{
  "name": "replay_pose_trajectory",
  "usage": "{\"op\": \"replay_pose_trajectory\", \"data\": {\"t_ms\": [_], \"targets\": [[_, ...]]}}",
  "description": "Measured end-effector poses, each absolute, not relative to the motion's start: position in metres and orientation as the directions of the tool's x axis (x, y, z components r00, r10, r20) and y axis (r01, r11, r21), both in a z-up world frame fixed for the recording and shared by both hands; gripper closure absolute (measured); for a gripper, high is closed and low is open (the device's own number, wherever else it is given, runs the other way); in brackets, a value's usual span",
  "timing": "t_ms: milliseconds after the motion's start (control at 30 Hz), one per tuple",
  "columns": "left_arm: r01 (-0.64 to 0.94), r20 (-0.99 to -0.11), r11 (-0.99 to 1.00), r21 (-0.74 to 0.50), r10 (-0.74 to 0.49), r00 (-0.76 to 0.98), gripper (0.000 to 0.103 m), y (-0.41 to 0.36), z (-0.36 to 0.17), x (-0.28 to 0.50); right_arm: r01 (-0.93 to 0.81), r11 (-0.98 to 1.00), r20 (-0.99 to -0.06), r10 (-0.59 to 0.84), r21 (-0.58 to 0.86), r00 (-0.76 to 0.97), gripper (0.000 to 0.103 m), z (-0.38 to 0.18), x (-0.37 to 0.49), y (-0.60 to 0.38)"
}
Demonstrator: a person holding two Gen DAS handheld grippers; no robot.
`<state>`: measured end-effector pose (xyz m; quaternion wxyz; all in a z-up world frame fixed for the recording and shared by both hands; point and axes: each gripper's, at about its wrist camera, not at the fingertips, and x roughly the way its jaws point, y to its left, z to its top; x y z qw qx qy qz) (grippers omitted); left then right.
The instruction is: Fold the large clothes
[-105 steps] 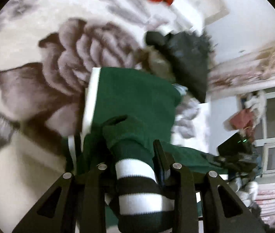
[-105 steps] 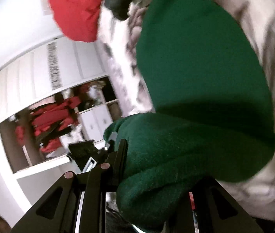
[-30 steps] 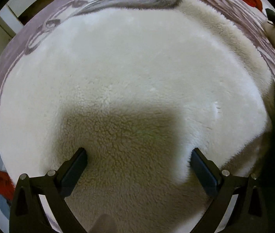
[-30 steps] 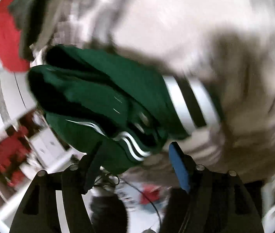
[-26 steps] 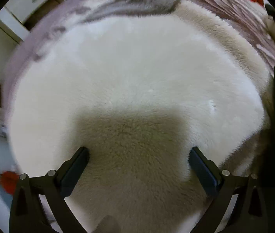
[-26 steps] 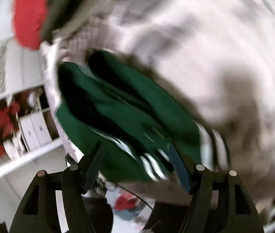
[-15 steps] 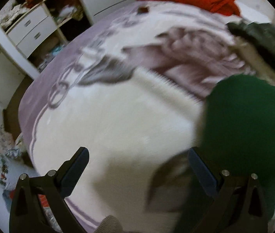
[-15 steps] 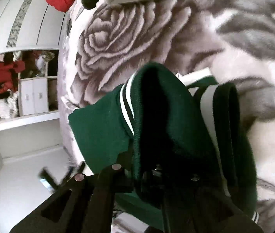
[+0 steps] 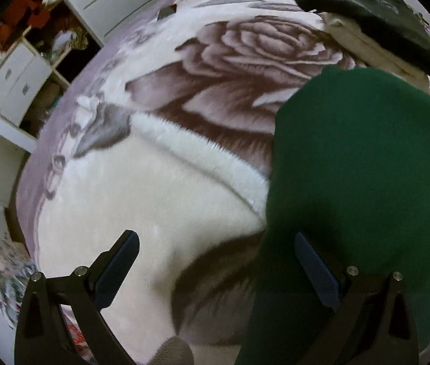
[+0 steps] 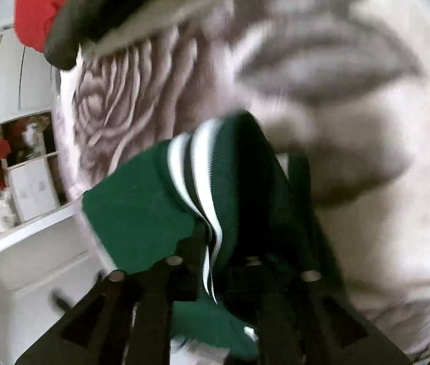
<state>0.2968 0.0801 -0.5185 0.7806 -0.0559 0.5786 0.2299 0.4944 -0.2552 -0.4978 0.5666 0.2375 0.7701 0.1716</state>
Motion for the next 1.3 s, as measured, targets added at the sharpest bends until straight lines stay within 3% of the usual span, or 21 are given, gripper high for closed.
{"op": "replay_pose_trajectory", "data": {"t_ms": [67,133,267,433,467,533,700,833,900,967,1133,1233,1300], "targets": [[-0.449,-0.939,0.882,0.145,0.266,0.219,0.000,0.086,-0.518,0.288,0.114,0.843,-0.814,0.537,0.525,-0.220,0.057,-0.481,0.474,-0.266],[-0.464,-0.941,0.875,0.135,0.261,0.218,0.000,0.085,-0.515,0.280,0.096,0.844,-0.812,0.535,0.528,-0.232,0.049,-0.474,0.446,-0.274],[-0.457,-0.937,0.877,0.152,0.274,0.214,0.000,0.075,-0.507,0.270,0.129,0.843,-0.780,0.534,0.523,-0.326,0.049,-0.491,0.374,-0.285],[-0.421,-0.928,0.887,0.189,0.301,0.219,0.000,0.059,-0.499,0.266,0.228,0.776,-0.713,0.631,0.589,-0.305,0.044,-0.541,0.331,-0.281],[-0.407,-0.926,0.891,0.200,0.308,0.220,0.000,0.055,-0.497,0.266,0.232,0.779,-0.728,0.626,0.582,-0.277,0.046,-0.546,0.328,-0.281],[-0.383,-0.920,0.897,0.222,0.323,0.223,0.000,0.050,-0.493,0.265,0.253,0.761,-0.724,0.648,0.598,-0.236,0.103,-0.544,0.323,-0.282],[-0.355,-0.921,0.914,0.198,0.298,0.252,0.000,0.038,-0.481,0.263,0.258,0.772,-0.793,0.608,0.580,-0.038,0.103,-0.465,0.322,-0.332],[-0.368,-0.930,0.914,0.172,0.274,0.247,0.000,0.033,-0.481,0.260,0.181,0.811,-0.806,0.579,0.556,-0.123,0.102,-0.448,0.328,-0.367],[-0.357,-0.924,0.912,0.202,0.298,0.239,0.000,0.028,-0.486,0.260,0.174,0.770,-0.742,0.638,0.614,-0.205,0.091,-0.467,0.329,-0.357],[-0.342,-0.915,0.905,0.254,0.340,0.219,0.000,0.024,-0.495,0.261,0.116,0.805,-0.773,0.591,0.581,-0.232,0.032,-0.486,0.335,-0.332],[-0.348,-0.931,0.908,0.232,0.310,0.190,0.000,0.029,-0.510,0.263,0.116,0.820,-0.760,0.565,0.561,-0.320,0.029,-0.548,0.330,-0.302],[-0.368,-0.936,0.904,0.217,0.300,0.185,0.000,0.033,-0.510,0.263,0.103,0.851,-0.804,0.521,0.515,-0.287,0.029,-0.563,0.331,-0.292],[-0.381,-0.936,0.899,0.216,0.302,0.182,0.000,0.034,-0.508,0.263,0.083,0.860,-0.828,0.507,0.503,-0.239,0.054,-0.553,0.327,-0.293]]}}
